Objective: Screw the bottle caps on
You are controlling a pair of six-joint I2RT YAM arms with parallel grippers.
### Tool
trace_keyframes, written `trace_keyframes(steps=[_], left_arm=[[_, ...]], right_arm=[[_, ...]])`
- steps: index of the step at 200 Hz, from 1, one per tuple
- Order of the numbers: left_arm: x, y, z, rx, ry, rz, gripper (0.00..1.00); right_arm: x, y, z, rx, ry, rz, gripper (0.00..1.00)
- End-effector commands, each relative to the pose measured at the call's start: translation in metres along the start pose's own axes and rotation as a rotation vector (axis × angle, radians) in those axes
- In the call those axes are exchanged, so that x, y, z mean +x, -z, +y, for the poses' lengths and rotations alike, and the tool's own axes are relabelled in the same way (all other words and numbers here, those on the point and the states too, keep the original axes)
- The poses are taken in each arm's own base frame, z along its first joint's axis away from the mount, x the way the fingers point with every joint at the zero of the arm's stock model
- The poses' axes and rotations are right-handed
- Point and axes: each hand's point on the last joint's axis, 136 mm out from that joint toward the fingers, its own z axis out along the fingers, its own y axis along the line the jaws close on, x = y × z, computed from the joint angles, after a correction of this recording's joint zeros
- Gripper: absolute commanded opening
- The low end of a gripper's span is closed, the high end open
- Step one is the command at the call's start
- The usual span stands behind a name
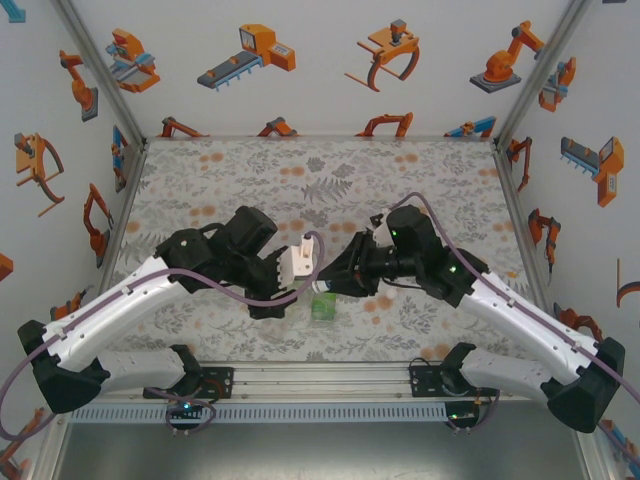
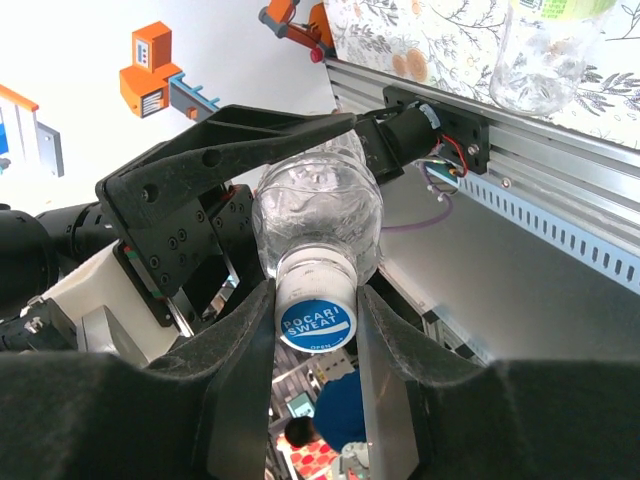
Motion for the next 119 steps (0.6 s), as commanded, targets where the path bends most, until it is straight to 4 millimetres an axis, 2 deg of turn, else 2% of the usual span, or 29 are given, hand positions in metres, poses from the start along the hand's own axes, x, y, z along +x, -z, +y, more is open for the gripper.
trace_keyframes(steps=[1,46,60,119], left_arm=[[-0.056,0.014,0.003,-0.022,-0.114,-0.221,0.00],[-0.045,0.010,-0.001,-0.004,-0.099,-0.189,0.00],[-0.043,0.010,-0.002,0.000,-0.093,-0.187,0.00],[-0.042,0.014,-0.005,0.001,-0.081,-0.199,0.00]], right_arm=[[0.008,0.001,0.010,0.025,0.072,0.018,0.42],[0.012,0.020,0.048,-0.016,0.307,-0.005,0.62],[0.013,0.029,0.054,-0.011,0.382,-0.022,0.68],[0.013,0.060,0.067,0.030,0.733,-0.110,0.69]])
